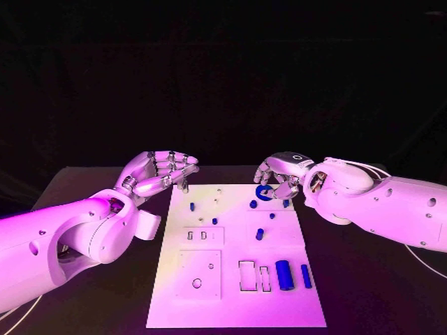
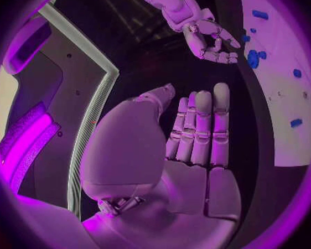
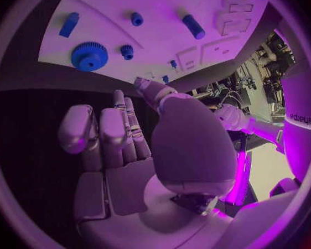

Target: Assemble the parts on the task board

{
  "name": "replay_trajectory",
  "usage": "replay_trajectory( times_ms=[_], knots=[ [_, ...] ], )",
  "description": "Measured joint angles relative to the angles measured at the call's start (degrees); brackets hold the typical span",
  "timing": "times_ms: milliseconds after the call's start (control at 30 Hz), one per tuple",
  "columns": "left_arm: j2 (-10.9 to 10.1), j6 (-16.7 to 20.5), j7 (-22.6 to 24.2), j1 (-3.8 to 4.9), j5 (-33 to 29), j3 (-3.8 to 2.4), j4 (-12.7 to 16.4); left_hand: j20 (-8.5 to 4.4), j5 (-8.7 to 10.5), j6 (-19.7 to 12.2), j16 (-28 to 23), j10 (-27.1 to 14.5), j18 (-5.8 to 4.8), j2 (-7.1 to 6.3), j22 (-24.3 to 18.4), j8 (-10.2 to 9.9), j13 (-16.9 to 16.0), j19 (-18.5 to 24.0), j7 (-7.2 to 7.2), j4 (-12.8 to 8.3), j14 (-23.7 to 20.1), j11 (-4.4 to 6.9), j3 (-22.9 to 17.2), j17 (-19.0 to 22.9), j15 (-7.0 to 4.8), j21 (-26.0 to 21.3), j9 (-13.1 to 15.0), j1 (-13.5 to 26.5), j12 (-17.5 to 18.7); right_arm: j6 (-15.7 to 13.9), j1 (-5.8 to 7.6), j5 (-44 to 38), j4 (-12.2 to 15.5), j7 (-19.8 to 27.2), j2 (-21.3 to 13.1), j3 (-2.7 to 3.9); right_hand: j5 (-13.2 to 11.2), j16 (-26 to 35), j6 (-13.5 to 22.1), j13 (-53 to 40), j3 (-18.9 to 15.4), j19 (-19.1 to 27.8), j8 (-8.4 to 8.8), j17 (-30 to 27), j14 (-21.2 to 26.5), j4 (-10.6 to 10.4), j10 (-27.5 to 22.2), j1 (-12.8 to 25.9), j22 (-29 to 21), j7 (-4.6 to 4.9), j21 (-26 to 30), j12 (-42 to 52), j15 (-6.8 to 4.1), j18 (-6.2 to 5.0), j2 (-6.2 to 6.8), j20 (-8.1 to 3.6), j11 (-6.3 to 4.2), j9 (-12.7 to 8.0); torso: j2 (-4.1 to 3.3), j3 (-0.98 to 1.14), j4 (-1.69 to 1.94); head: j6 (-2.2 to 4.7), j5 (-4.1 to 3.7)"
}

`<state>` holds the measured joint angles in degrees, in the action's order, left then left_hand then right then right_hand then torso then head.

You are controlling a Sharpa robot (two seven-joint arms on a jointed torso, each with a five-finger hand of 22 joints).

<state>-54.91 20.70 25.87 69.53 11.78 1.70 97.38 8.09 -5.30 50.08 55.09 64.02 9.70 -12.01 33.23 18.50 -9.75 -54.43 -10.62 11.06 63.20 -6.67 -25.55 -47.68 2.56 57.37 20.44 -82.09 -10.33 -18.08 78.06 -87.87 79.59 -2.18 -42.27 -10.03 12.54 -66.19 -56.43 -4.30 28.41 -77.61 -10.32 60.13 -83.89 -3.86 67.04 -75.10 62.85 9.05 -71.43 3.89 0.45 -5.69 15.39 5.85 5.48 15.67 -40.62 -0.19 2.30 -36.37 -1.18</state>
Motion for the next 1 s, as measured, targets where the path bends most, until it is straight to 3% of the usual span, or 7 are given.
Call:
replay_trajectory(
  times_ms=[133,200,433,767,1000],
  knots=[
    [0.0,-0.3,-0.3,0.03,0.3,-0.08,0.2,0.21,0.00,0.0,0.3,0.0,-0.01,0.00,0.7,0.0,-0.1,-0.4,0.00,0.0,0.1,0.00,0.0,-0.5,-0.09,0.3,0.0,0.0,0.0,0.3,-0.21,-1.5,0.0,-1.0,0.5,-0.02,0.0,-2.4,0.2,0.0,-1.1,-1.1,0.13,2.1,0.0,-0.1,-0.9,-0.2,3.3,-0.19,-2.4,0.0,0.04,-0.01,0.25,0.29,-0.05,0.4,-0.35,-0.03,0.15,-0.01,-0.01],
    [0.0,-0.4,-0.4,0.04,0.4,-0.11,0.3,0.21,0.00,0.0,0.3,0.0,0.00,0.00,0.8,0.0,-0.2,-0.4,0.00,0.0,0.3,0.00,0.0,-0.6,0.09,0.6,0.1,0.0,-0.2,0.4,-0.30,-2.0,-0.2,-1.3,0.7,-0.02,0.0,-3.0,0.2,-0.1,-1.2,-1.4,0.13,2.6,0.0,-0.2,-0.9,-0.2,4.1,-0.19,-3.0,0.0,0.04,0.85,0.25,0.23,-0.05,0.5,-0.46,-0.03,0.21,-0.01,-0.01],
    [-0.1,-0.8,-0.8,0.06,0.7,-0.20,0.3,0.21,0.00,0.0,0.3,0.0,0.00,0.00,1.0,0.0,-0.3,-0.4,0.00,0.0,0.3,0.00,0.0,-0.6,0.09,0.7,0.2,0.0,-0.3,1.3,-0.87,-3.3,-0.5,-2.4,1.2,-0.08,0.0,-5.2,0.2,-0.3,-1.6,-2.8,0.13,4.6,0.0,-0.6,-1.3,-0.6,7.4,-0.19,-5.3,0.0,0.04,0.89,-0.14,0.40,-0.08,0.8,-0.82,-0.04,0.35,-0.21,0.23],
    [-0.1,-1.2,-1.0,0.31,0.7,-0.44,0.8,0.01,0.00,-0.2,0.6,0.0,-0.01,0.00,1.3,0.2,-0.3,-0.6,0.20,0.0,0.5,0.00,0.0,-0.8,-0.09,0.9,0.3,0.0,-0.3,2.7,-1.75,-4.1,-1.7,-3.0,2.3,-0.13,0.0,-5.8,0.2,-0.3,-1.6,-3.0,0.13,5.1,0.0,-0.6,-1.3,-0.9,8.3,-0.19,-5.8,0.0,0.04,0.89,-0.36,0.60,-0.05,1.0,-1.26,-0.14,0.32,-0.80,0.20],
    [-0.1,-1.3,-1.0,0.37,0.7,-0.53,1.1,0.01,0.00,-0.2,0.6,0.0,0.00,0.00,1.5,0.2,-0.5,-0.6,0.19,0.0,0.5,0.00,-0.3,-0.9,-0.09,1.2,0.3,0.0,-0.3,3.2,-2.07,-4.5,-2.2,-3.5,3.0,-0.13,0.0,-6.2,0.2,-0.4,-1.6,-3.0,0.13,5.5,0.0,-0.6,-1.3,-1.3,8.8,-0.19,-6.1,0.0,0.04,0.88,-0.82,0.61,-0.05,1.2,-1.65,-0.34,0.32,-0.97,0.35]
  ],
)
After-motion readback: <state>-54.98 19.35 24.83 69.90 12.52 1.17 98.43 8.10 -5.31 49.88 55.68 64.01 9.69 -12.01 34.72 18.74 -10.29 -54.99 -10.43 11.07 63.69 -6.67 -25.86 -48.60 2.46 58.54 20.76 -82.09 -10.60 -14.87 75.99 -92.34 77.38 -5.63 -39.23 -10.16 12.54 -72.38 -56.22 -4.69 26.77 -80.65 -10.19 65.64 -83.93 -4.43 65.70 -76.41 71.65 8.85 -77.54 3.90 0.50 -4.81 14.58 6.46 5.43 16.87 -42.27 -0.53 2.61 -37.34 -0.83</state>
